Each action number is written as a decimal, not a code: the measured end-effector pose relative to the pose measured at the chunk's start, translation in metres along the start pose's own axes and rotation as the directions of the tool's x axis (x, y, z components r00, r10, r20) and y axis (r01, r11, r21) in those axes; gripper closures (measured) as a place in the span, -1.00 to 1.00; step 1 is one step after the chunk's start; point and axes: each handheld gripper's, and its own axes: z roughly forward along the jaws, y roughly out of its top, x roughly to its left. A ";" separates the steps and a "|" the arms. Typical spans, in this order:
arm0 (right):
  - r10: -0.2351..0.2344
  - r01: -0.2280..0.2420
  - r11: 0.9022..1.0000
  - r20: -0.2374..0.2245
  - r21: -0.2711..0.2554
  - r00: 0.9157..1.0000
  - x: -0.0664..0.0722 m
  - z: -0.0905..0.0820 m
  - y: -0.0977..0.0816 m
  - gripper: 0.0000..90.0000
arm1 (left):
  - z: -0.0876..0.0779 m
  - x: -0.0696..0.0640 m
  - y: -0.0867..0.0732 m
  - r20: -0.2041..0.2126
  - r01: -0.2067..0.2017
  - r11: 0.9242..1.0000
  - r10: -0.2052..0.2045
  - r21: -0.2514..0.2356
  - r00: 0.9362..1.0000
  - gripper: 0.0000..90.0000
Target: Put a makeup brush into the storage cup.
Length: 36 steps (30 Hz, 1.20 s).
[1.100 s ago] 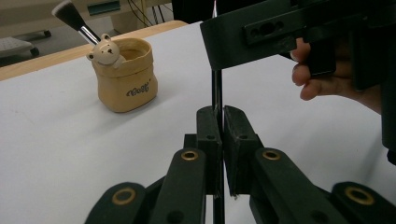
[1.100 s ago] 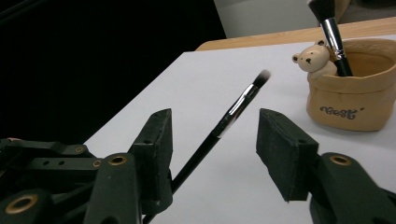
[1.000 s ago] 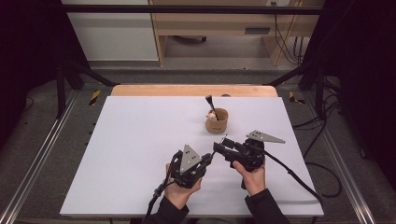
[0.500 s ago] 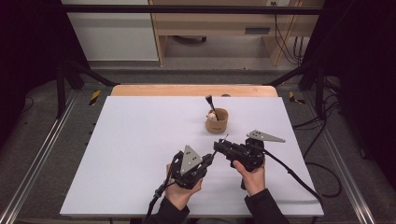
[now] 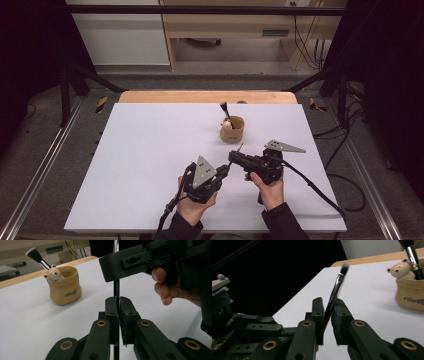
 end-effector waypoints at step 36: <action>-0.151 0.157 0.985 0.097 -0.067 0.984 -0.003 -0.019 0.015 0.90 | -0.031 0.052 0.026 0.080 -0.023 1.000 0.024 -0.011 0.997 -0.44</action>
